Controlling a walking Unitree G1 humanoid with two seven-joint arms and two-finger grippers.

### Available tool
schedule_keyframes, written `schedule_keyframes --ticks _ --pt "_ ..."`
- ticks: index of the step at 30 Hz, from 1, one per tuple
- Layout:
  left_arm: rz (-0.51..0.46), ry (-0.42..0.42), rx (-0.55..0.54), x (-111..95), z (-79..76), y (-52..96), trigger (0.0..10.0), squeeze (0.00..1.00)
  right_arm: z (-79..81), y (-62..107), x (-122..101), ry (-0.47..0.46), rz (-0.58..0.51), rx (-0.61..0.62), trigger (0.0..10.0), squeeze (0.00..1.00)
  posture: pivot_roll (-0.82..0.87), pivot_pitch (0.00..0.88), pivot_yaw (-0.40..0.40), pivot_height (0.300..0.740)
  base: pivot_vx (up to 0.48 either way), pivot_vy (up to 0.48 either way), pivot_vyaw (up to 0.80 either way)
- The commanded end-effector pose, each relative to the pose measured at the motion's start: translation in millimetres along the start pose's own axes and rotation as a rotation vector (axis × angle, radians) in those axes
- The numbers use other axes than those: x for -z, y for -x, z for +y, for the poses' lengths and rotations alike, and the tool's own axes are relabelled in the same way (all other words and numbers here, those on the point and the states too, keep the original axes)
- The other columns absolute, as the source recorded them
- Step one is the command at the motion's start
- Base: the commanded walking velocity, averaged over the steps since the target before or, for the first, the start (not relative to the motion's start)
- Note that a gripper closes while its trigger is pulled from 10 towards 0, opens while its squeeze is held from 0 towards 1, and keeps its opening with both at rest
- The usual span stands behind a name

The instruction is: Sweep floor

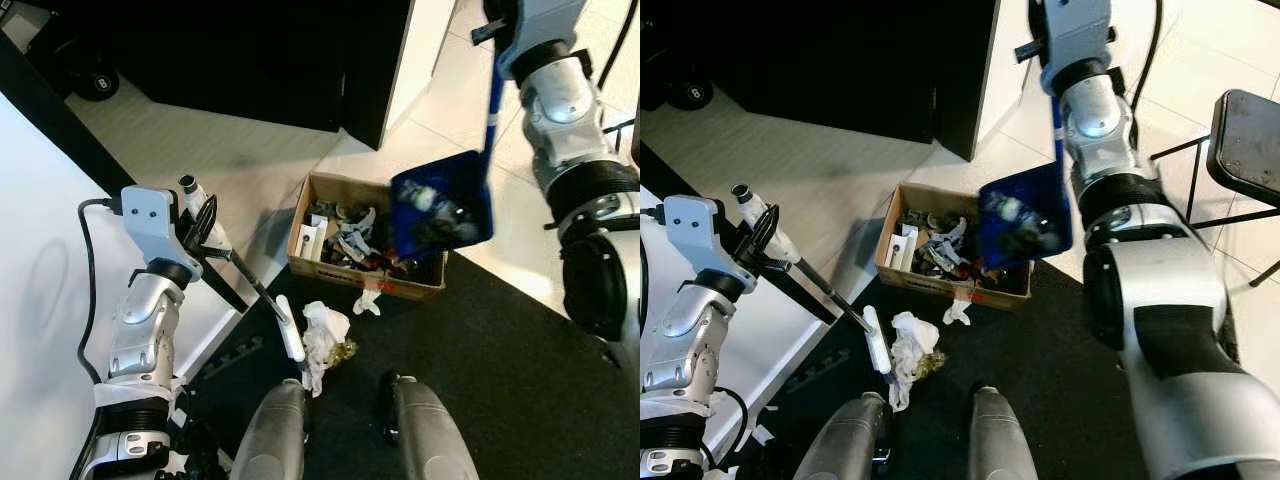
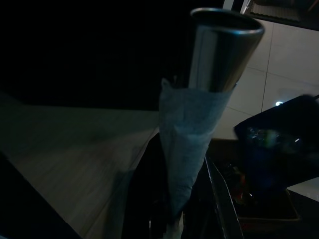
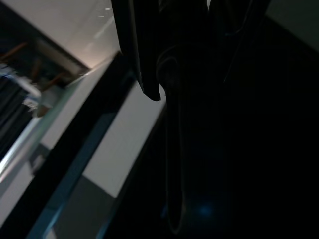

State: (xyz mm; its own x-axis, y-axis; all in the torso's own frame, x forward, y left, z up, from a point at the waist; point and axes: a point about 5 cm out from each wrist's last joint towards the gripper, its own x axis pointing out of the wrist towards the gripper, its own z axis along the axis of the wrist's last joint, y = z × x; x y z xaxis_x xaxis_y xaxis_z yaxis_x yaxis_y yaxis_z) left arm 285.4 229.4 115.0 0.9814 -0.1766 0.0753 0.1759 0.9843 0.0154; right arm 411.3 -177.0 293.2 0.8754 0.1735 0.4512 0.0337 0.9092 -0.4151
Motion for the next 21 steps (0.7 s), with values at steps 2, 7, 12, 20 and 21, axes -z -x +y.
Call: schedule_keyframes --ticks 2,7,12,20,21 --pt "-0.013 -0.018 0.000 -5.0 2.6 1.8 10.0 0.00 -0.3 -5.0 -12.4 0.052 -0.062 -0.014 10.0 0.00 0.10 0.183 -0.027 0.740 0.000 0.000 0.00" --pt "-0.012 -0.019 0.000 -4.9 2.3 2.0 10.0 0.00 13.5 -3.5 -11.9 0.130 -0.082 -0.059 10.0 0.00 0.11 0.185 -0.027 0.740 0.000 0.000 0.00" --pt "-0.012 -0.020 -0.001 -5.1 2.2 2.8 10.0 0.00 20.3 -3.8 -13.4 0.139 -0.096 -0.068 10.0 0.00 0.11 0.187 -0.031 0.740 0.000 0.000 0.00" --pt "-0.010 -0.020 -0.004 -4.6 1.9 3.7 10.0 0.00 35.5 -4.6 -14.9 0.204 -0.103 -0.137 10.0 0.00 0.10 0.189 -0.035 0.740 0.000 0.000 0.00" --pt "-0.010 -0.020 -0.004 -4.5 1.8 3.7 10.0 0.00 39.4 -4.6 -15.2 0.213 -0.106 -0.151 10.0 0.00 0.11 0.189 -0.037 0.740 0.000 0.000 0.00"
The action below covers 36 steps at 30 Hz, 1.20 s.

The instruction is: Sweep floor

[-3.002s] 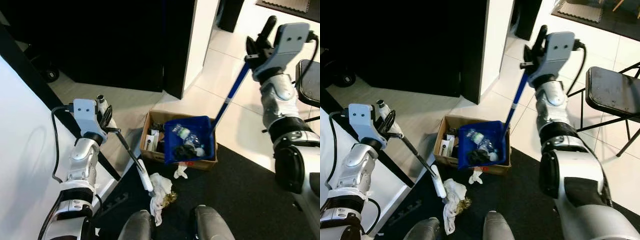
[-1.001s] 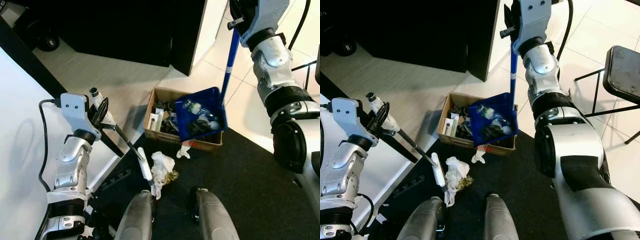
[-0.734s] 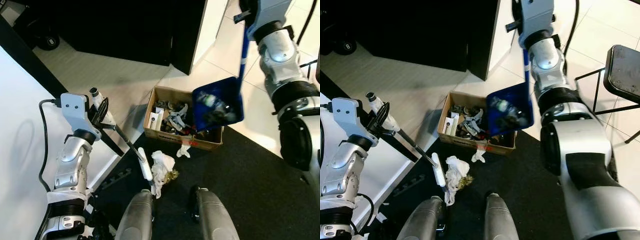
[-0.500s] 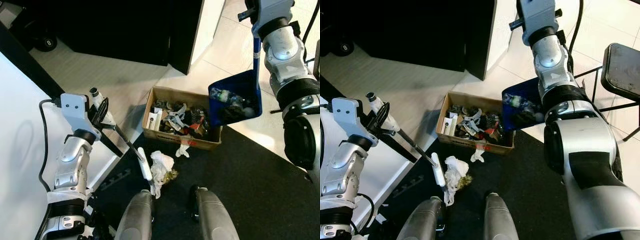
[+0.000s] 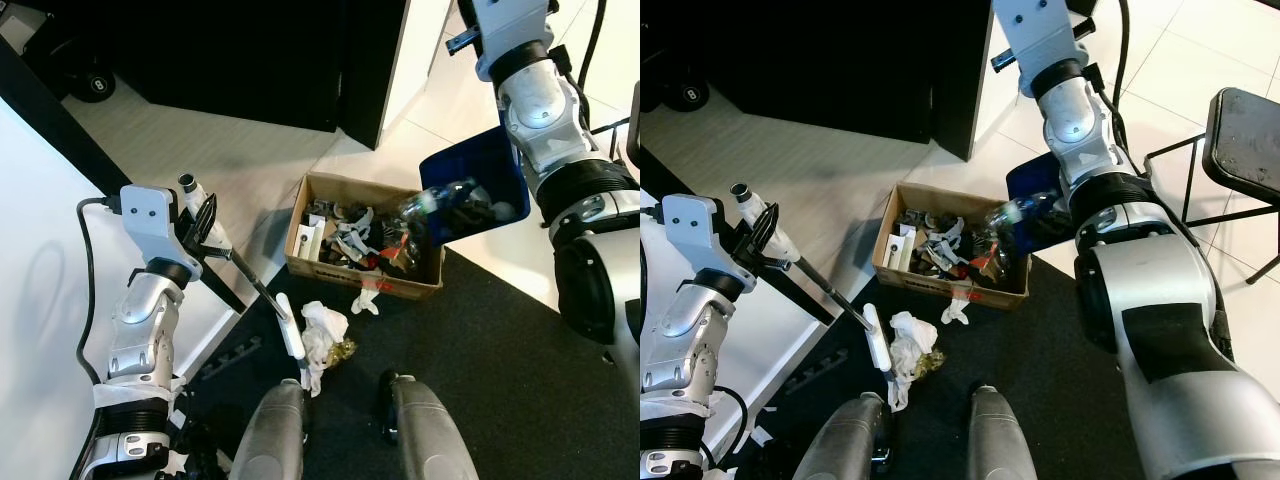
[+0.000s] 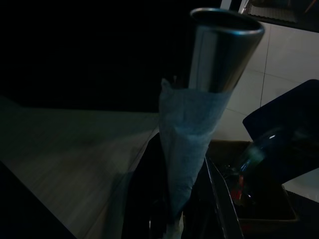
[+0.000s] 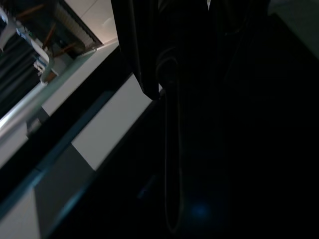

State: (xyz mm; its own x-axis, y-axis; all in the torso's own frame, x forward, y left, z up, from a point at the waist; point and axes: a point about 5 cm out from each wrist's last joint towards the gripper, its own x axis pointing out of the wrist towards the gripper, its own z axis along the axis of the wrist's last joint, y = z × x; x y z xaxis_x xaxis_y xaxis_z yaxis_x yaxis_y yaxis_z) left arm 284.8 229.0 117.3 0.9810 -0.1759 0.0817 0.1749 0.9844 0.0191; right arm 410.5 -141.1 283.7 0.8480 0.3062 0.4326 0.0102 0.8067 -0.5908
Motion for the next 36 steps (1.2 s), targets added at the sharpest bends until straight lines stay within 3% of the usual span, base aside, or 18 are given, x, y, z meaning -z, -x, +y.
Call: schedule_keyframes --ticks 1,15,30,34,36 --pt "-0.004 -0.016 -0.003 -2.2 2.3 3.3 10.0 0.00 1.0 -4.1 -8.8 0.051 -0.046 -0.025 10.0 0.00 0.11 0.189 -0.037 0.740 0.000 0.000 0.00" --pt "-0.004 -0.016 -0.009 -2.1 2.5 4.2 10.0 0.00 28.7 -5.9 -18.8 0.084 -0.105 -0.101 10.0 0.00 0.11 0.190 -0.044 0.740 0.000 0.000 0.00" --pt "-0.006 -0.014 -0.011 -2.4 2.6 3.0 10.0 0.00 28.7 -7.2 -26.7 0.103 -0.164 -0.096 10.0 0.00 0.10 0.184 -0.044 0.740 0.000 0.000 0.00" --pt "-0.006 -0.013 -0.011 -2.2 2.0 2.1 10.0 0.00 29.8 -7.5 -27.5 0.082 -0.165 -0.091 10.0 0.00 0.11 0.181 -0.047 0.740 0.000 0.000 0.00" --pt "-0.003 -0.015 -0.013 -1.8 2.0 2.3 10.0 0.00 23.6 -8.8 -25.4 0.018 -0.135 -0.046 10.0 0.00 0.11 0.175 -0.050 0.740 0.000 0.000 0.00"
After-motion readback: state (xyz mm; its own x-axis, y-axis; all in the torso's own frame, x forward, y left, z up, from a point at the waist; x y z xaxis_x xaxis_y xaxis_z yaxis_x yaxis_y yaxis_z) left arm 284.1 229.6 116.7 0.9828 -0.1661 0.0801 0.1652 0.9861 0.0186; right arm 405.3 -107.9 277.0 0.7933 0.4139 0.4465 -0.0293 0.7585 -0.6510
